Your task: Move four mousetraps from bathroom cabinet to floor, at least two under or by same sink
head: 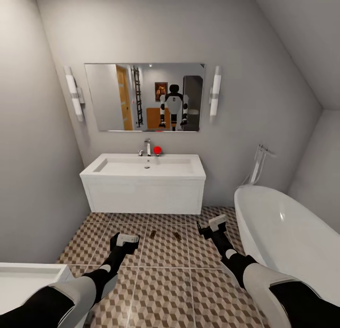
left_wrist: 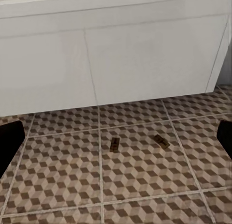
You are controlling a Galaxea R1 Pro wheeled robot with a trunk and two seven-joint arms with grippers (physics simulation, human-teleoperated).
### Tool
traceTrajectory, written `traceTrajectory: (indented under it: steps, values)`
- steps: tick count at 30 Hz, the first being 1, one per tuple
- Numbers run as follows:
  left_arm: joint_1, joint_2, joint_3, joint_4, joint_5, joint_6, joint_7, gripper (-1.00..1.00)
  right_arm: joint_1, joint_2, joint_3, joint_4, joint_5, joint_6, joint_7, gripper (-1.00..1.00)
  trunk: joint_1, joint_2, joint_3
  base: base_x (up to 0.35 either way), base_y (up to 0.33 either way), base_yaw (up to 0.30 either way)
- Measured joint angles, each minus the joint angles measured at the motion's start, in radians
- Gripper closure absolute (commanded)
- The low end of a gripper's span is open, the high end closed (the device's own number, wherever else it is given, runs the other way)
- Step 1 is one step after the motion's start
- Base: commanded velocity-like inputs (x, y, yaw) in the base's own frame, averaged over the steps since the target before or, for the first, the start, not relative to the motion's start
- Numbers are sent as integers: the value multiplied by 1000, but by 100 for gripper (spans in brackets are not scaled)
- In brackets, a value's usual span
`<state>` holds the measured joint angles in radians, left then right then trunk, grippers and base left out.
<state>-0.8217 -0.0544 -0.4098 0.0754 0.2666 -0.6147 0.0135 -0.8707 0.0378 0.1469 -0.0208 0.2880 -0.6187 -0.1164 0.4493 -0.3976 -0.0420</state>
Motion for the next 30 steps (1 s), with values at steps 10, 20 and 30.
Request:
traceTrajectory:
  steps: [10,20,30]
  values:
    - [0,-6,1,0,-1,2,-14,-100,39,-1,0,1,-1,33,-3,-100,0,0,0,0,0,0]
    - [11,5,1,1,1,135,-15,-100,95,-1,0,1,-1,61,-4,-100,0,0,0,0,0,0]
    - [74,22,1,1,1,142,-15,-100,147,-6,-1,1,-1,59,-5,-100,0,0,0,0,0,0]
